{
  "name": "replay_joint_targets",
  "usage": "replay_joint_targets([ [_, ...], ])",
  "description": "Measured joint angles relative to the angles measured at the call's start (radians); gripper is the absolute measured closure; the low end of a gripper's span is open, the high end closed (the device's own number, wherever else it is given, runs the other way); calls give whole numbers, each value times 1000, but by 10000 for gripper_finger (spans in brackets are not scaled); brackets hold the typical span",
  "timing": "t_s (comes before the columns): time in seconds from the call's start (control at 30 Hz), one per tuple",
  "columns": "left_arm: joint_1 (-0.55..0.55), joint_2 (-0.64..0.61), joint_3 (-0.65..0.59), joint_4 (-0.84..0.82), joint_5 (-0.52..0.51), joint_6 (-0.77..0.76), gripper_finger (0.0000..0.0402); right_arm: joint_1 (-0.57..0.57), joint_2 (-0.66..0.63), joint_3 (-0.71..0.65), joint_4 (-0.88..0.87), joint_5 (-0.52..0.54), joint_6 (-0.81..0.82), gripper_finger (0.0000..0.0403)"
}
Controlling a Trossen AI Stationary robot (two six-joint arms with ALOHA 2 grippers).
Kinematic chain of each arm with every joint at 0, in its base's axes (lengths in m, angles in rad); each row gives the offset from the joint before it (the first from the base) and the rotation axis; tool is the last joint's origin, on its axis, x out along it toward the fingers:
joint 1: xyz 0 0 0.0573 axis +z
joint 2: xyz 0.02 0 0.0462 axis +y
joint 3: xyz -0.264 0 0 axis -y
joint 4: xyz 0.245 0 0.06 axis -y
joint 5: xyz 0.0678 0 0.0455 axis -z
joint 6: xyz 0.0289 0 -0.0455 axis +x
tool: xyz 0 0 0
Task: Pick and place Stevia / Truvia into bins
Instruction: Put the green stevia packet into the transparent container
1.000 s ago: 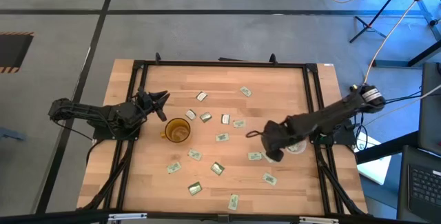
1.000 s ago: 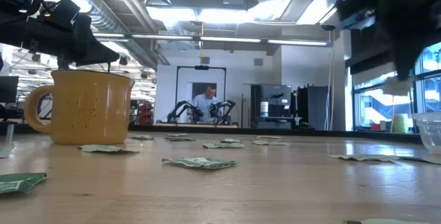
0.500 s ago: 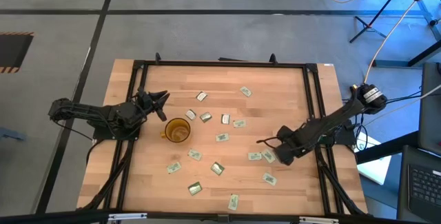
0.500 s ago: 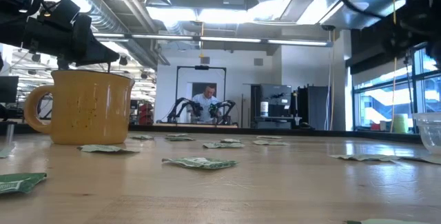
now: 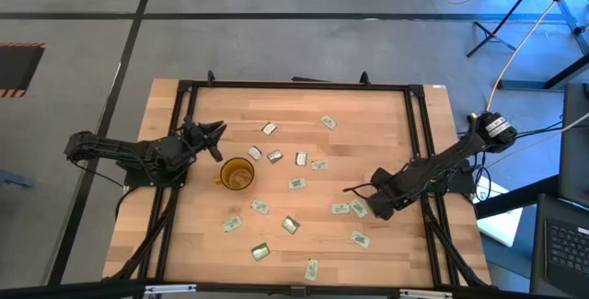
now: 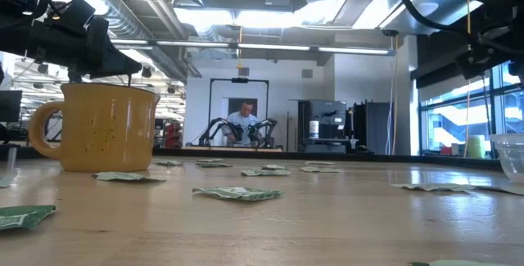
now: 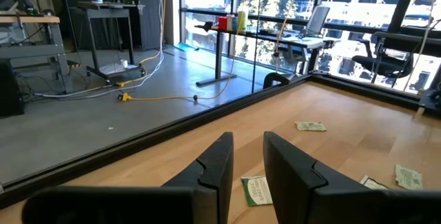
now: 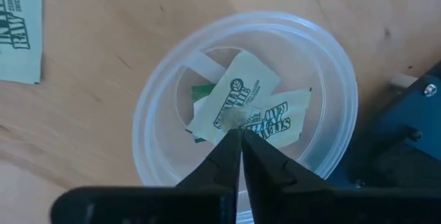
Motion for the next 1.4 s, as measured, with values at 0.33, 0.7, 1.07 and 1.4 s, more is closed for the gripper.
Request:
replay_joint_targets([
  [0.33, 0, 0, 0, 1, 0, 0, 327, 0, 0, 0, 51, -6, 27, 335],
  [0.7, 0, 0, 0, 2, 5, -1, 327, 0, -1, 138, 120, -8, 22, 300],
  [1.07, 0, 0, 0, 4, 55, -3, 327, -4, 29, 179, 319, 36, -190, 311],
  [1.4, 0, 0, 0, 4, 63, -1, 327, -4, 218, 178, 317, -36, -243, 340],
])
